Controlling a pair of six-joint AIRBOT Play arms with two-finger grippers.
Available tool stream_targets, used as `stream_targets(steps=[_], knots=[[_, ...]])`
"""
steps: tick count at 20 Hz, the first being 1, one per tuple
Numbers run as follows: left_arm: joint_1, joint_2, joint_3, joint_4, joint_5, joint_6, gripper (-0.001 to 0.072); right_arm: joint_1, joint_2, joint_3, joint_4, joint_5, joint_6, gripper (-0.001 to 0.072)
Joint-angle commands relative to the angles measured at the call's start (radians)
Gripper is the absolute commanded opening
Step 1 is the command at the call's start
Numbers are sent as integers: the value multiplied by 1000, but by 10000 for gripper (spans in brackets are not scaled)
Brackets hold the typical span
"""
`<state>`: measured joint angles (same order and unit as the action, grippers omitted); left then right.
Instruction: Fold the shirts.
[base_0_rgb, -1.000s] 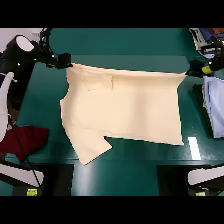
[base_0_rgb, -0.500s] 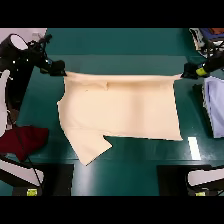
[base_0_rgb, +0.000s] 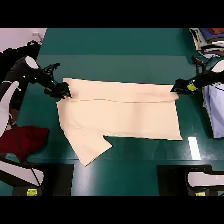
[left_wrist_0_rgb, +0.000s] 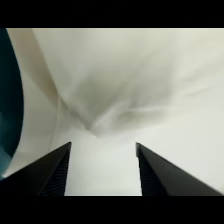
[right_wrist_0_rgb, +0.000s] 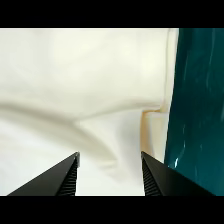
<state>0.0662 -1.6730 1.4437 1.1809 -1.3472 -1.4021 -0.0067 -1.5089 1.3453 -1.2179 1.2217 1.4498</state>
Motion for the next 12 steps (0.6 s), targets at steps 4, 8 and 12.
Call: stream_targets(steps=[4, 8, 12], knots=[[1, 303, -298, 26, -16, -9, 478, -83, 218, -98, 21, 61, 6, 451], [1, 576, -686, -8, 24, -45, 478, -117, 335, -199, 22, 16, -1, 450], [1, 712, -912, -70, 48, -74, 478, -113, 354, -211, 37, 8, -1, 451]])
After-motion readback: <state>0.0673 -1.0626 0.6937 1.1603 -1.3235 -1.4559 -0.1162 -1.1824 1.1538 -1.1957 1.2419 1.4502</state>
